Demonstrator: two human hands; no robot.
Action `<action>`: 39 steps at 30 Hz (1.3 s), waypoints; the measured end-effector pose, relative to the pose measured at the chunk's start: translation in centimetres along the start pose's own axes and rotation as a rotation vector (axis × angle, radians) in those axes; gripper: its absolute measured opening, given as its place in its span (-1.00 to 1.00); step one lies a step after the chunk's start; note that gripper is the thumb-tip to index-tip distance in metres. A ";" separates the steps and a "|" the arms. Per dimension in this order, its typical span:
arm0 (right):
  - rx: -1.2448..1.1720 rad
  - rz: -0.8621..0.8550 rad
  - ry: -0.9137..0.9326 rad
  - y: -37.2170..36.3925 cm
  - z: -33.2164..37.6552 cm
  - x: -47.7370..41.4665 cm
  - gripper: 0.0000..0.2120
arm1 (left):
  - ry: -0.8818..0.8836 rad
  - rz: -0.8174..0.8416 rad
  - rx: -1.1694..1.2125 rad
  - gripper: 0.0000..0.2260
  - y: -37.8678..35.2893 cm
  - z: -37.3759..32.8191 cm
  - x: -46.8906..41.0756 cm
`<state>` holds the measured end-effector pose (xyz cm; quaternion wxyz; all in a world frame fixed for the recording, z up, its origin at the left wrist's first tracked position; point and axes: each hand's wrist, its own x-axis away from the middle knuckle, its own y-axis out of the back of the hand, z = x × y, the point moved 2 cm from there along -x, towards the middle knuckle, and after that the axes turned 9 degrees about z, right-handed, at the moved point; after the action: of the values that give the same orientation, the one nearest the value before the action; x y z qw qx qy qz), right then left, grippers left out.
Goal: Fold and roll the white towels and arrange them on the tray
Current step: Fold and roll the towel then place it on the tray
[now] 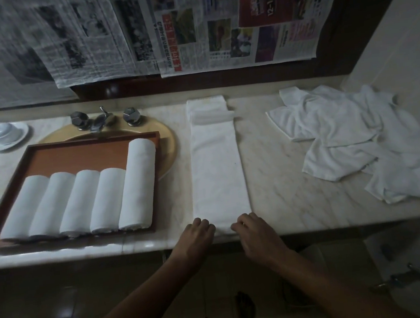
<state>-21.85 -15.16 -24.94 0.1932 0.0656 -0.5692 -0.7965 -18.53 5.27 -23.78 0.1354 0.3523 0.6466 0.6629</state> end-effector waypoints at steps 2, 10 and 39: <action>0.028 0.018 0.010 0.0 -0.1 -0.1 -0.68 | -0.020 0.000 -0.038 -0.55 0.0 0.3 -0.1; 0.167 0.085 0.028 0.2 -0.7 -0.7 -0.60 | -0.019 -0.039 -0.072 -0.64 0.0 1.0 -0.6; -0.163 0.030 -0.186 0.6 0.1 -1.5 -0.64 | 0.221 -0.199 0.484 -0.86 1.3 1.8 -0.7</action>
<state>-20.40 -14.64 -24.55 0.1560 -0.0330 -0.5190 -0.8398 -16.52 6.04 -22.87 0.0404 0.2346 0.8284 0.5070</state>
